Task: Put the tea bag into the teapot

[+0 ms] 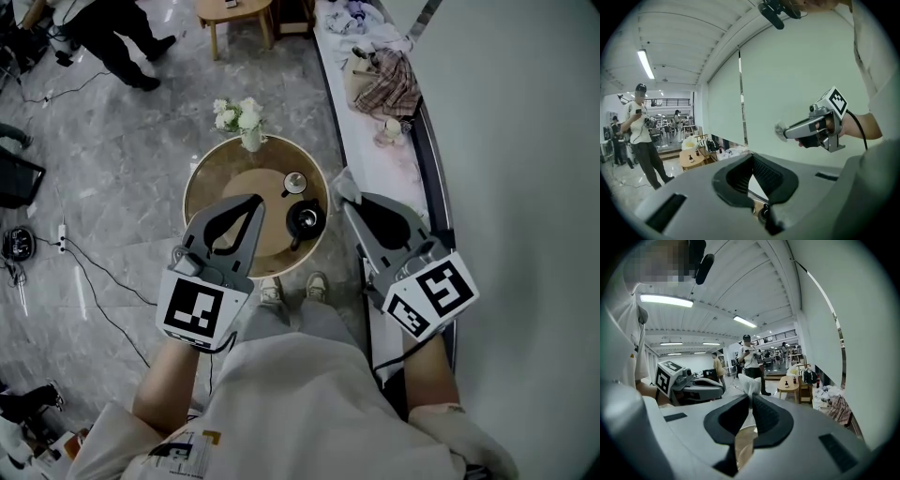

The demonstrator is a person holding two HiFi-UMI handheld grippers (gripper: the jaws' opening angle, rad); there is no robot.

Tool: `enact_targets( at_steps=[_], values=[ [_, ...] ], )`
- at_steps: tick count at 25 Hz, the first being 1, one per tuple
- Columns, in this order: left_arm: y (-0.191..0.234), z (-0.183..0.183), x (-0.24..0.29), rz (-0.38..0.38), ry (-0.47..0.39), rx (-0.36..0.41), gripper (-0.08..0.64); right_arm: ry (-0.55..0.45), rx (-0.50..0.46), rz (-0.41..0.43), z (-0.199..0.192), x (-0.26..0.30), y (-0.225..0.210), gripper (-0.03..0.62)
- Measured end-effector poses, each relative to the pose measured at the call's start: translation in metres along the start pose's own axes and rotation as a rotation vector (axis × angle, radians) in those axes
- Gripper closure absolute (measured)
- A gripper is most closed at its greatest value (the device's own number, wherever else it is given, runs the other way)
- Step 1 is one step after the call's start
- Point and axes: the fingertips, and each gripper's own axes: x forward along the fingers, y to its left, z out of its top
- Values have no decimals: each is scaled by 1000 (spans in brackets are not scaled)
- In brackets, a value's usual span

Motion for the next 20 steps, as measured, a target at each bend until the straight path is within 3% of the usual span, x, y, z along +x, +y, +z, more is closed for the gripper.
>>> enact_targets(
  at_steps=[11, 20],
  values=[
    [4, -45, 62, -35, 77, -66, 552, 141, 83, 10, -65, 45, -43, 566],
    [1, -120, 100, -73, 220, -116, 552, 262, 158, 12, -139, 76, -65, 566]
  ],
)
